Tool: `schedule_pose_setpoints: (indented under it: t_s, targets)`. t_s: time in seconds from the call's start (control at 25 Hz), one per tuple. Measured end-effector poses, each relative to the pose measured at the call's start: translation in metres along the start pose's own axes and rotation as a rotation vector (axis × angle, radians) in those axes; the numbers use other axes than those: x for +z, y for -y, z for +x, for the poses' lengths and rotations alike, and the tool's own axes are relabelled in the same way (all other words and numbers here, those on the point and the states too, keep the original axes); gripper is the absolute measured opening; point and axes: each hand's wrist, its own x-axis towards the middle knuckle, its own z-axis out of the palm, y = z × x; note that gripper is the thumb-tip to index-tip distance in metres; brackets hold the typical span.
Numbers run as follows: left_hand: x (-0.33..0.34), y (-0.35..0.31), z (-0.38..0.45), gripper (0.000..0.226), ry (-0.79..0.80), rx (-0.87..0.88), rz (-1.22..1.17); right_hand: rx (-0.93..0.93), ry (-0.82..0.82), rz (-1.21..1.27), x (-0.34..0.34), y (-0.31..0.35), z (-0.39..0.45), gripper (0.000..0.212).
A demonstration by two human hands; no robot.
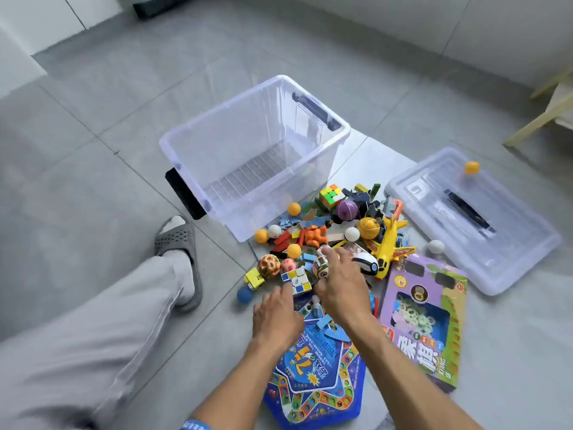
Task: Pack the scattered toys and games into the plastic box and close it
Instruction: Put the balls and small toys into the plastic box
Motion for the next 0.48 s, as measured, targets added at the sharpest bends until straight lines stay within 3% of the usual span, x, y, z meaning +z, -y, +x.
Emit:
schedule_pose_setpoints:
  t_s: [0.08, 0.16, 0.32, 0.4, 0.48]
  targets:
    - [0.013, -0.001, 0.029, 0.071, -0.044, 0.003, 0.074, -0.194, 0.032, -0.245, 0.015, -0.01, 0.029, 0.069]
    - [0.027, 0.0, 0.053, 0.088, -0.037, 0.018, 0.142, -0.271, 0.16, -0.393, 0.034, -0.027, 0.053, 0.068]
    - [0.039, 0.002, 0.084, 0.08, 0.024, 0.027, 0.167, -0.264, 0.255, -0.555, 0.066, -0.046, 0.069, 0.052]
    - [0.031, 0.0, 0.085, 0.076, 0.0, 0.006, 0.08, -0.21, 0.163, -0.495, 0.062, -0.048, 0.078, 0.049]
    - [0.014, 0.0, 0.079, 0.075, -0.114, -0.031, -0.168, -0.082, 0.003, -0.145, 0.04, -0.032, 0.08, 0.053]
